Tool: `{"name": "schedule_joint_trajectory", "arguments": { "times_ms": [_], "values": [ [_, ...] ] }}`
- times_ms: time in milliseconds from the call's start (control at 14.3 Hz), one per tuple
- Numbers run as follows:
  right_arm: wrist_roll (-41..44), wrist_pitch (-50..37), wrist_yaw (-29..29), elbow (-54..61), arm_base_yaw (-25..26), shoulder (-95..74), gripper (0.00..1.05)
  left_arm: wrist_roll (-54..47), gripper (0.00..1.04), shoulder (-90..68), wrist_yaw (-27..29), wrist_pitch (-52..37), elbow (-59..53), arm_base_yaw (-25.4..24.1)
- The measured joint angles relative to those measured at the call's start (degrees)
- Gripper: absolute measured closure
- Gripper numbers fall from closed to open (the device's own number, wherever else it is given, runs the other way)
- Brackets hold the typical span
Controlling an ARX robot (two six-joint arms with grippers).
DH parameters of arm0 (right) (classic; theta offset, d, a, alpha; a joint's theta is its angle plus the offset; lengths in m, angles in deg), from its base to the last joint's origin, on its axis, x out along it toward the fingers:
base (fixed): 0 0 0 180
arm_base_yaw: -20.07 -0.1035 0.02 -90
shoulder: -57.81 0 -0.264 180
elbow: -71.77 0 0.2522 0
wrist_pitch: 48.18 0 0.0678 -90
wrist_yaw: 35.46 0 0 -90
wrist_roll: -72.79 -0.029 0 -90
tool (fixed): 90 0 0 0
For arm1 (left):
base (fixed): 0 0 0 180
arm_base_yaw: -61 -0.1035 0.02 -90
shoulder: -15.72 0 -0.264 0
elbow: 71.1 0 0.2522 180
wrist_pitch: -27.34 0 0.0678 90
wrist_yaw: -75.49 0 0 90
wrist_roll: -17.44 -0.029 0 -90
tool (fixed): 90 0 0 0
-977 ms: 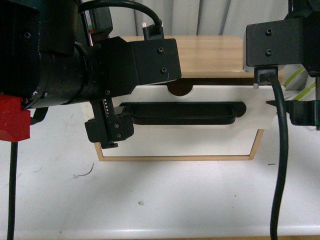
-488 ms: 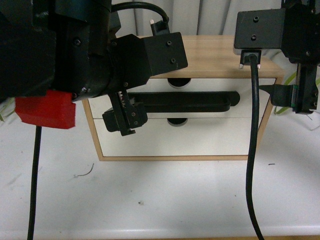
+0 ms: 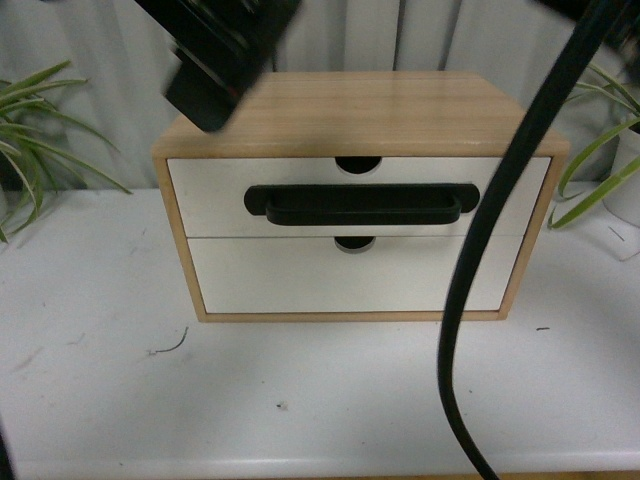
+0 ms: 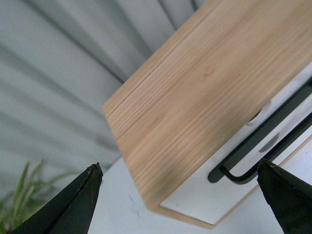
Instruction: Close drawer sideways
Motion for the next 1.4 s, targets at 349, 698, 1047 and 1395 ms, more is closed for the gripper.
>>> {"name": "schedule_joint_trajectory", "arguments": {
  "times_ms": [349, 698, 1047, 1395],
  "values": [
    [-44.2, 0.4, 8.7, 16.2, 3.1, 22.3, 0.13, 26.6, 0.07, 22.9, 1.2, 7.0, -12.6, -10.4],
    [-42.6, 15.8, 18.6, 37.1, 3.6, 59.1, 0.82, 30.8, 0.73, 44.5, -10.3, -6.5, -35.5, -26.4],
    [-42.2, 15.9, 11.5, 43.0, 11.0, 64.7, 1.03, 30.9, 1.03, 52.4, -10.8, -7.6, -44.0, -26.2],
    [-42.2, 22.7, 11.5, 45.7, 11.0, 74.4, 1.03, 30.9, 1.03, 58.6, -10.8, -5.5, -48.0, -26.2]
  ]
}}
